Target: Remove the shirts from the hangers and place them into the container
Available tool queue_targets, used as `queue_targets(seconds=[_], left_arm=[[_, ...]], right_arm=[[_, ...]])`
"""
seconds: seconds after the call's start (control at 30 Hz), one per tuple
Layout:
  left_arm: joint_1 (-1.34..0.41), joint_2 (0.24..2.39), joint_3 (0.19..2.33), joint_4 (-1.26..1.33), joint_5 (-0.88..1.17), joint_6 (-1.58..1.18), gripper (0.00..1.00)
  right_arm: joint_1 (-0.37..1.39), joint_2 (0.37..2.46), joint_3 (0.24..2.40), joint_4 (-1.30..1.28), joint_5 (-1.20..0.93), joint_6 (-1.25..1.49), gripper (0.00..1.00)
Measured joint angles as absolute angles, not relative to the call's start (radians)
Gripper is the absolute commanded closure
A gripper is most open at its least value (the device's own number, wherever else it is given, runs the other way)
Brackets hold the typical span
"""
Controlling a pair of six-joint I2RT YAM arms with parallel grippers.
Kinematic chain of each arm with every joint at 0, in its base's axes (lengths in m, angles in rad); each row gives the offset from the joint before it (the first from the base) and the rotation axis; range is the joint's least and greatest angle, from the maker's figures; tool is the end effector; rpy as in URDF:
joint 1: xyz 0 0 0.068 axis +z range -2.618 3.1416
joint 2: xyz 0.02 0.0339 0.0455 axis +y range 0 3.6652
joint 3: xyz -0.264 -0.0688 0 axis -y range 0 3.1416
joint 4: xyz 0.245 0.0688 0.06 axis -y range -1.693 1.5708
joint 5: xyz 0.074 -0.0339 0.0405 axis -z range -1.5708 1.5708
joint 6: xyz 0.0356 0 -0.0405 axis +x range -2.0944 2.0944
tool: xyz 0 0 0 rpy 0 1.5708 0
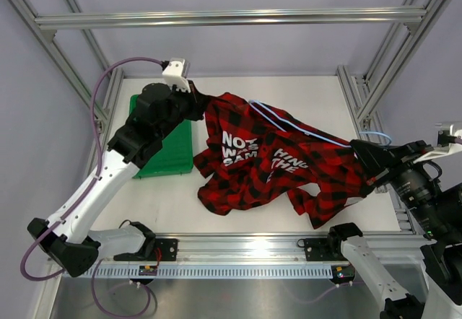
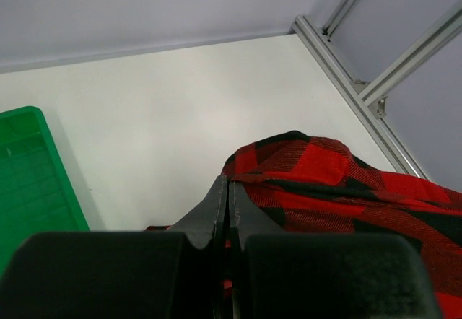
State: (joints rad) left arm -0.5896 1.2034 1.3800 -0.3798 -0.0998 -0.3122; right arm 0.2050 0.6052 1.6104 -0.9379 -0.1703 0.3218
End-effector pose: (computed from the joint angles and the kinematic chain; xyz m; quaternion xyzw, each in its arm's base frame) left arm 0.2206 -0.1433 0.4399 0.0758 0.7711 -0.2402 0.5847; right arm -0.0087 0.0044 0.5100 -0.0223 0.6829 0.2456 0.6876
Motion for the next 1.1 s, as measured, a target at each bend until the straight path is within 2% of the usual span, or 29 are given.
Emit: queue_targets(seconds=[0.37,0.57,0.77,0.97,1.1], left_arm=[[-0.536,1.002,1.163,-0.245,0.064,-0.378,1.0],[-0.546,1.048,1.136,-0.191,0.193,-0.376,1.0],[-0.68,1.109,1.144,-0.143,0.299,-0.368,1.0],[-0.786,1.196,1.162,-0.136,0.292,-0.36,1.0],[-0.793,1.207,1.16,-0.175,0.168,-0.365,1.0]], right_arm=[[0.204,0.657,1.674,-0.837,-0.226,0.409,1.0],[0.202,0.72,1.649,-0.692,-0.282,0.459,1.0],[0.202,0.782,1.607,-0.581,-0.388,0.524,1.0],[0.202,0.876,1.608,-0.508,-0.467,0.584,1.0],[0.202,1.0,1.808,-0.548,-0.442,0.556,1.0]])
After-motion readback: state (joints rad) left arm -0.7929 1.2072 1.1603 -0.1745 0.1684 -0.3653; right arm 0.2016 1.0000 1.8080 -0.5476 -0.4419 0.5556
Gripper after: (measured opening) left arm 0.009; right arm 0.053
